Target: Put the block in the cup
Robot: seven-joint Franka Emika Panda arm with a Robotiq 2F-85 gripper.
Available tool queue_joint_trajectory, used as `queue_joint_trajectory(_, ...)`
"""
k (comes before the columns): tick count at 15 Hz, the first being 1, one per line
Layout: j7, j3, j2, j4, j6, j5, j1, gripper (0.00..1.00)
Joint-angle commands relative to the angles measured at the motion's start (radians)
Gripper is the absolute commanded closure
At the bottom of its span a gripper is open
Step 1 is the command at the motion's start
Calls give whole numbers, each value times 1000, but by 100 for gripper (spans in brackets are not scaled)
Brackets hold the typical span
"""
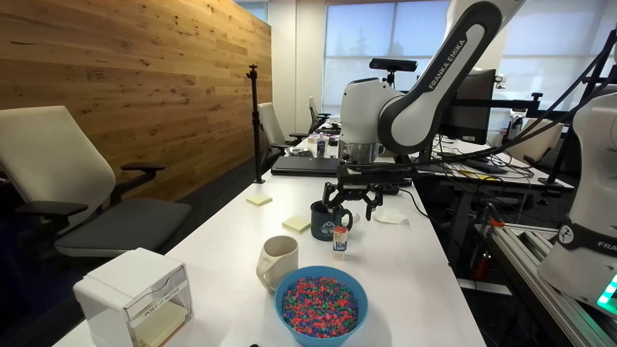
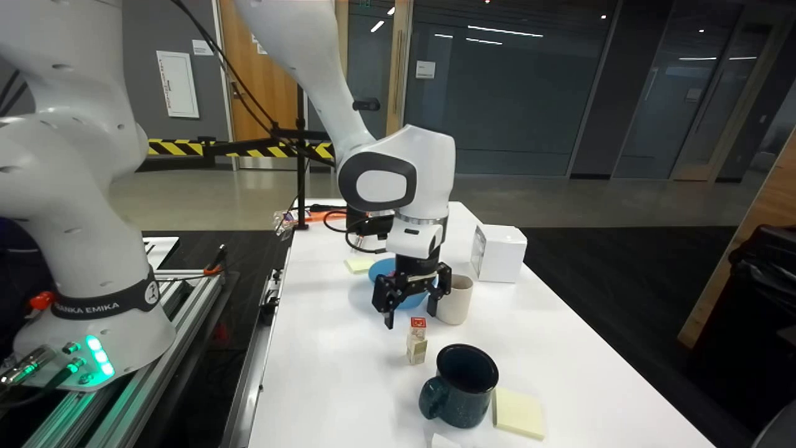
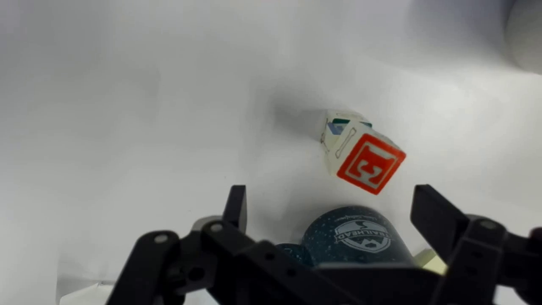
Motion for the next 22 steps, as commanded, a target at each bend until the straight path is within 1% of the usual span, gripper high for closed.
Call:
queue_joint_trajectory(1, 28, -15, 32, 35, 22, 6, 26, 0)
queue_joint_trajectory(6, 28, -14, 64, 77, 20, 11, 47, 0)
queue_joint_trajectory(14, 35, -17, 115, 95, 20, 19, 79, 0)
queue_joint_trajectory(16, 43, -22, 124, 104, 19, 16, 85, 0)
queue_joint_trajectory(17, 77, -40, 123, 108, 18, -6, 99, 0)
queue_joint_trajectory(18, 21, -23, 111, 89, 6, 13, 82, 0)
queue_joint_trajectory(22, 35, -36, 115, 98, 10, 11, 91, 0)
